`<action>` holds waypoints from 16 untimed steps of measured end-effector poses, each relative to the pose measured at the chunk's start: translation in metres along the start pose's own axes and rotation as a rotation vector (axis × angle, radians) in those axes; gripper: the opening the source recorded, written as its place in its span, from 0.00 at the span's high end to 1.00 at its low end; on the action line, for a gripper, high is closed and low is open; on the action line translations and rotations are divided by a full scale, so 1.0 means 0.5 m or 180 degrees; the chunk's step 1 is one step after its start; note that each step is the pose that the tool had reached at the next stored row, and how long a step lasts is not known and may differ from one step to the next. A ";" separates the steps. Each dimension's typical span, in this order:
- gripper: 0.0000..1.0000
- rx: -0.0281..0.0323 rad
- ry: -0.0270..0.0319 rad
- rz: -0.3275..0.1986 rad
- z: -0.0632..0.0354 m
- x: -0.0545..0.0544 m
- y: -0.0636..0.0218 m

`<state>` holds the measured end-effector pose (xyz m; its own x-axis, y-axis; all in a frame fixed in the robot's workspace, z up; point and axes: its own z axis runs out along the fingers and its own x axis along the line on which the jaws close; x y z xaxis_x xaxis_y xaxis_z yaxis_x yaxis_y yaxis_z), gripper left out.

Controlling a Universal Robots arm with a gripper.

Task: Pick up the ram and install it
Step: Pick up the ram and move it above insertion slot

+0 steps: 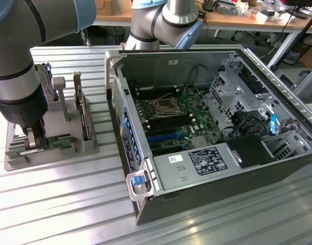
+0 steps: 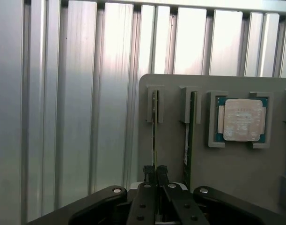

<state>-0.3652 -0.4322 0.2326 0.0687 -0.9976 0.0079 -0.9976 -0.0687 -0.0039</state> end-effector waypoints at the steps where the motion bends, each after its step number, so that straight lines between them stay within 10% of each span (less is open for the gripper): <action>1: 0.88 0.0000 0.0000 0.0000 -0.001 0.000 0.000; 16: 0.88 0.0000 0.0000 0.0000 -0.028 0.000 0.000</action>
<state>-0.3652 -0.4321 0.2466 0.0687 -0.9976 0.0079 -0.9976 -0.0687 -0.0039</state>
